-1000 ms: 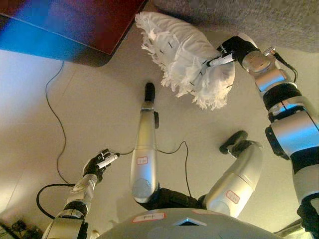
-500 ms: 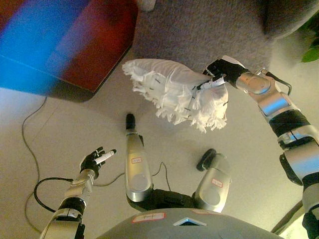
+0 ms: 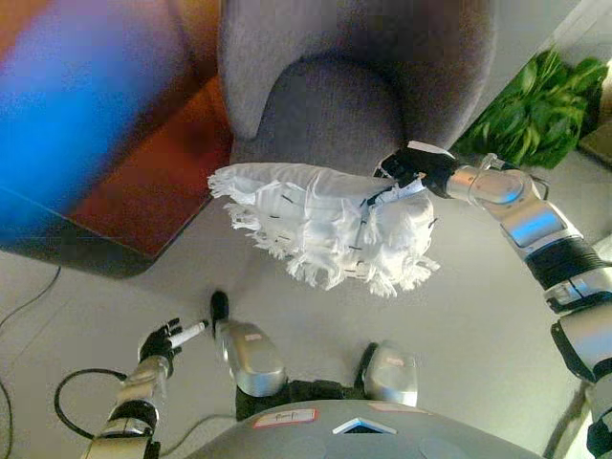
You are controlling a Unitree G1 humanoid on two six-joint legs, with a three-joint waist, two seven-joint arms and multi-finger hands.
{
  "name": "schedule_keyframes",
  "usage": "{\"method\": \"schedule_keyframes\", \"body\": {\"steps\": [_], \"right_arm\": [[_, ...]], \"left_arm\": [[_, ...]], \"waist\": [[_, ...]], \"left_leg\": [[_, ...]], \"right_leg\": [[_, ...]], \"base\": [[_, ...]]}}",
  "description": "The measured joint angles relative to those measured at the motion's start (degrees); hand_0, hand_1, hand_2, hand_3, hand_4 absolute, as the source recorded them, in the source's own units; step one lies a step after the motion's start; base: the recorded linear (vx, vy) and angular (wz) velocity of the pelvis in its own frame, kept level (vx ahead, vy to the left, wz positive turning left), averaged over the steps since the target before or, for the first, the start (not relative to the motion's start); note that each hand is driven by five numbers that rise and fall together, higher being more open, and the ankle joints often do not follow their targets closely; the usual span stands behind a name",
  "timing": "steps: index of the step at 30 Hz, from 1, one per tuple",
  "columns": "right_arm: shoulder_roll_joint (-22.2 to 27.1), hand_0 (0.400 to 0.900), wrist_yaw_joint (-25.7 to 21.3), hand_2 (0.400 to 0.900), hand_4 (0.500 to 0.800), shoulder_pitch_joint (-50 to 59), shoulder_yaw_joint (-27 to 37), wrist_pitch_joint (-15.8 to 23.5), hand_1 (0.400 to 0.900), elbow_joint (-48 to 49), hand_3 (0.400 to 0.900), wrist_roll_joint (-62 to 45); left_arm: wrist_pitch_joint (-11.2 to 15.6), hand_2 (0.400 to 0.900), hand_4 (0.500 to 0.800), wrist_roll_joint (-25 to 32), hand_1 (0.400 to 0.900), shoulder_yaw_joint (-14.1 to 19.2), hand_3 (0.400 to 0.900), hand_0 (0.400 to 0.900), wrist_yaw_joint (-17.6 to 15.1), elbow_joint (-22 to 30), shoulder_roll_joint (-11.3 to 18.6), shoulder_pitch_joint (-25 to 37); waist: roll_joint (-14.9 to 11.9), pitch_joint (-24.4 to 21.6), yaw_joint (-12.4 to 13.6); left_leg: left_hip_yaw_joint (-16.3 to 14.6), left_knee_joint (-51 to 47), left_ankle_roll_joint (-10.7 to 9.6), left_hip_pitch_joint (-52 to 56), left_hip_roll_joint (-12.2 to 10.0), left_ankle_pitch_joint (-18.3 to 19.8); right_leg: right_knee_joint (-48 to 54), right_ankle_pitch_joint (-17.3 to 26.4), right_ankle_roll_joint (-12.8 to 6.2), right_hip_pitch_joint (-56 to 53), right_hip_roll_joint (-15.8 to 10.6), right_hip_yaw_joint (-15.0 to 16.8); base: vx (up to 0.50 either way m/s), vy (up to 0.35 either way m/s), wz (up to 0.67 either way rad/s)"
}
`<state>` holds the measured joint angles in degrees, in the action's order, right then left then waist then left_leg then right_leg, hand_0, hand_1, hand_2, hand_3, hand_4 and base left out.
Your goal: Pick up the pillow and put it on the sofa.
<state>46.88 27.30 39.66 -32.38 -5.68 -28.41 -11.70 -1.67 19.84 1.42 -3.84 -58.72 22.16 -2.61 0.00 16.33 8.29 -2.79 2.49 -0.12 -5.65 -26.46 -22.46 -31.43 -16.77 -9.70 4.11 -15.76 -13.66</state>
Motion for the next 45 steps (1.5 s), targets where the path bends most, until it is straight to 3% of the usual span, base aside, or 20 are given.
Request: {"method": "schedule_keyframes", "body": {"steps": [1, 3, 4, 7, 10, 11, 12, 15, 18, 20, 22, 23, 26, 27, 29, 33, 40, 41, 42, 45], "right_arm": [[0.72, 0.4, 0.61, 0.4, 0.5, -0.02, -0.33, -0.02, 0.4, -0.4, 0.4, -0.12], [2.37, 0.4, 0.96, 0.4, 0.5, -0.65, -1.67, -0.01, 0.4, -2.06, 0.4, -1.5], [3.62, 0.4, 0.97, 0.4, 0.5, -0.86, -1.64, -0.01, 0.4, -2.04, 0.4, -1.82], [8.39, 0.4, 1.15, 0.4, 0.5, -1.62, -1.36, -0.61, 0.4, -4.34, 0.4, -2.17], [9.07, 0.4, 1.21, 0.4, 0.5, -2.25, 0.62, -0.59, 0.4, -8.33, 0.4, -2.18], [9.86, 0.4, 1.47, 0.4, 0.5, -2.33, 1.31, -0.57, 0.4, -9.39, 0.4, -2.15], [8.33, 0.4, 1.06, 0.4, 0.5, -1.7, 1.9, -0.45, 0.4, -10.0, 0.4, -2.14], [3.52, 0.4, 2.97, 0.4, 0.5, 0.37, 1.75, 1.95, 0.4, -12.16, 0.4, -2.13], [2.17, 0.4, 3.47, 0.4, 0.5, 0.28, 2.12, 2.42, 0.4, -13.2, 0.4, -2.15], [2.42, 0.4, 4.41, 0.4, 0.5, -0.17, 2.17, 2.02, 0.4, -14.39, 0.4, -2.1], [2.45, 0.4, 5.18, 0.4, 0.5, -0.21, 2.16, 1.13, 0.4, -15.31, 0.4, -2.05], [2.48, 0.4, 6.03, 0.4, 0.5, 0.63, 2.17, 1.0, 0.4, -18.11, 0.4, -2.14], [2.57, 0.4, 5.87, 0.4, 0.5, 4.59, 2.34, 1.7, 0.4, -22.13, 0.4, -2.28], [3.39, 0.4, 5.28, 0.4, 0.5, 5.2, 2.59, 1.53, 0.4, -23.24, 0.4, -2.31], [4.82, 0.4, 4.15, 0.4, 0.5, 4.82, 2.59, 0.54, 0.4, -23.46, 0.4, -3.18], [5.85, 0.4, 3.18, 0.4, 0.5, 6.51, 3.59, -0.56, 0.4, -33.29, 0.4, -5.23], [6.92, 0.4, 3.61, 0.4, 0.5, 8.26, 8.21, -3.48, 0.4, -40.74, 0.4, -4.95], [6.93, 0.416, 3.61, 0.416, 0.509, 8.28, 8.22, -4.13, 0.416, -40.93, 0.416, -4.58], [6.94, 0.9, 3.04, 0.9, 0.8, 8.3, 8.84, -4.41, 0.9, -41.46, 0.9, -3.89], [6.93, 0.9, -0.38, 0.9, 0.8, 8.78, 10.34, -5.91, 0.9, -42.0, 0.9, -2.55]], "left_arm": [[0.34, 0.9, 0.8, 0.0, 0.9, -0.08, 0.9, 0.9, 0.19, -2.11, -0.63, -0.62], [0.48, 0.9, 0.8, 0.01, 0.9, -1.75, 0.9, 0.9, 1.05, -6.92, -1.54, -2.42], [0.72, 0.9, 0.8, -0.02, 0.9, -1.89, 0.9, 0.9, 1.3, -7.65, -1.63, -3.85], [1.82, 0.9, 0.8, -1.56, 0.9, -2.47, 0.9, 0.9, 1.56, -10.3, -1.86, -3.52], [1.71, 0.9, 0.8, -2.28, 0.9, -3.13, 0.9, 0.9, 1.49, -11.17, -1.6, -2.13], [1.61, 0.9, 0.8, -2.78, 0.9, -3.33, 0.9, 0.9, 1.4, -11.03, -2.46, -1.83], [1.57, 0.9, 0.8, -3.4, 0.9, -2.99, 0.9, 0.9, 1.38, -11.12, -2.26, -1.6], [1.57, 0.9, 0.8, -4.52, 0.9, -2.46, 0.9, 0.9, 1.06, -11.07, -0.56, 0.07], [1.69, 0.9, 0.8, -5.87, 0.9, -3.77, 0.9, 0.9, 0.83, -11.03, 0.07, 2.07], [1.93, 0.9, 0.8, -6.6, 0.9, -4.04, 0.9, 0.9, 1.19, -9.41, 0.8, 3.05], [1.84, 0.9, 0.8, -6.59, 0.9, -4.05, 0.9, 0.9, 1.18, -8.9, 1.69, 3.79], [1.83, 0.9, 0.8, -6.46, 0.9, -4.61, 0.9, 0.9, 1.06, -8.84, 2.66, 4.77], [1.76, 0.9, 0.8, -5.98, 0.9, -4.63, 0.9, 0.9, 0.15, -8.86, 3.39, 6.28], [1.77, 0.9, 0.8, -5.8, 0.9, -4.17, 0.9, 0.9, 0.19, -8.77, 3.67, 6.73], [2.73, 0.9, 0.8, -5.4, 0.9, -4.3, 0.9, 0.9, 0.17, -7.72, 4.75, 7.06], [2.03, 0.9, 0.8, -5.22, 0.9, -3.19, 0.9, 0.9, 0.03, -8.63, 4.39, 5.18], [2.48, 0.9, 0.8, -5.48, 0.9, -1.78, 0.9, 0.9, 1.04, -10.35, 3.6, -3.15], [3.11, 0.9, 0.8, -5.48, 0.9, -1.74, 0.9, 0.9, 1.21, -10.34, 3.6, -3.86], [3.67, 0.9, 0.8, -5.49, 0.9, -1.67, 0.9, 0.9, 1.3, -10.3, 3.6, -4.05], [4.69, 0.9, 0.8, -5.63, 0.9, -1.65, 0.9, 0.9, 1.49, -10.24, 3.29, -3.41]], "waist": [[-0.5, -1.94, 0.35], [-2.03, -4.86, -0.14], [-1.62, -6.08, -0.43], [-2.06, -6.93, -0.59], [-3.98, -6.74, 0.25], [-4.61, -7.36, 1.12], [-5.53, -7.04, 3.5], [-5.58, -5.74, 5.17], [-5.95, -6.74, 5.82], [-6.09, -6.3, 4.01], [-6.7, -6.13, 2.85], [-6.31, -6.19, 2.98], [-5.38, -5.52, 2.65], [-5.55, -5.41, -0.24], [-7.24, -4.47, -0.53], [-5.98, -2.89, 2.25], [-5.11, -2.07, 6.38], [-4.96, -2.05, 6.43], [-4.72, -1.91, 6.68], [-3.93, -1.45, 6.67]], "left_leg": [[0.46, -0.32, 0.09, -0.82, 0.55, -4.71], [2.33, 5.56, -8.8, -1.15, 4.65, 1.35], [-0.15, 5.9, -10.66, -1.47, 5.0, 3.15], [-3.11, 8.14, -12.58, -3.66, 6.53, 7.17], [-0.72, 20.77, -13.6, -12.22, 9.95, 15.9], [-1.33, 16.57, -12.59, -11.4, 13.8, 19.37], [-3.07, 16.81, -7.05, -11.06, 14.63, 20.32], [-4.81, 20.81, -5.84, -8.65, 14.03, 23.18], [-6.34, 24.65, -4.23, -7.81, 16.14, 29.41], [-6.39, 21.56, -2.02, -6.05, 17.09, 28.03], [-5.39, 17.69, -1.54, -3.89, 17.92, 26.95], [-5.16, 12.38, -1.09, -0.77, 17.86, 24.58], [-2.56, 7.72, -1.78, -1.36, 17.86, 22.27], [0.55, 8.99, -1.68, -4.72, 18.85, 21.64], [2.48, 10.67, -2.67, -7.33, 20.33, 21.58], [4.04, 12.53, -5.41, -9.33, 17.43, 21.0], [4.34, 8.78, -6.02, -5.21, 18.43, 20.31], [4.71, 8.42, -5.99, -5.13, 18.72, 20.13], [4.83, 8.01, -5.98, -5.04, 18.91, 19.81], [5.39, 7.01, -5.96, -3.81, 19.45, 19.3]], "right_leg": [[1.15, 0.07, 0.82, -0.59, 0.41, -1.0], [8.2, 2.95, 0.88, -5.43, 0.01, -2.71], [11.79, 4.08, 0.75, -7.83, 1.37, -3.98], [21.08, 6.98, -0.58, -14.75, 3.2, -6.08], [28.19, 8.44, -1.93, -19.07, 3.0, -2.28], [30.18, 8.78, -3.17, -19.45, 1.54, -2.57], [29.86, 9.64, -2.36, -18.77, 0.39, -2.71], [12.51, 3.81, -1.06, -13.94, 0.27, -8.41], [11.72, 5.31, -2.53, -14.82, -2.45, -6.5], [6.25, 10.88, -1.97, -11.0, -3.0, -1.49], [3.65, 10.59, -1.95, -9.75, -2.55, -1.01], [6.48, 9.3, 0.38, -8.38, 0.06, -3.65], [14.93, 9.15, 1.42, -4.14, 3.7, -5.91], [19.85, 10.43, 1.73, -2.98, 4.88, -4.28], [20.84, 11.69, 2.2, -3.36, 5.47, -2.91], [25.89, 12.2, 4.61, -6.85, 10.38, -4.82], [30.01, 12.29, 4.77, -11.81, 10.6, -6.0], [30.47, 12.28, 4.75, -12.22, 10.57, -5.95], [30.98, 12.33, 4.72, -12.66, 10.36, -6.29], [31.54, 12.33, 4.7, -14.1, 10.23, -7.21]], "base": [[0.17, -0.077, 0.04], [0.27, -0.06, 0.28], [0.41, -0.046, 0.56], [0.44, 0.009, 0.36], [0.5, 0.025, -0.08], [0.5, 0.073, -0.48], [0.45, 0.138, -0.58], [0.42, 0.158, -0.3], [0.48, 0.102, 0.25], [0.53, -0.068, 0.6], [0.29, -0.257, 0.5], [0.12, -0.394, 0.61], [0.04, -0.347, 0.53], [0.08, -0.383, 0.49], [0.16, -0.294, 0.31], [0.26, -0.174, 0.15], [0.16, -0.061, 0.11], [0.1, -0.062, 0.12], [0.08, -0.055, 0.11], [0.06, -0.031, 0.07]]}}
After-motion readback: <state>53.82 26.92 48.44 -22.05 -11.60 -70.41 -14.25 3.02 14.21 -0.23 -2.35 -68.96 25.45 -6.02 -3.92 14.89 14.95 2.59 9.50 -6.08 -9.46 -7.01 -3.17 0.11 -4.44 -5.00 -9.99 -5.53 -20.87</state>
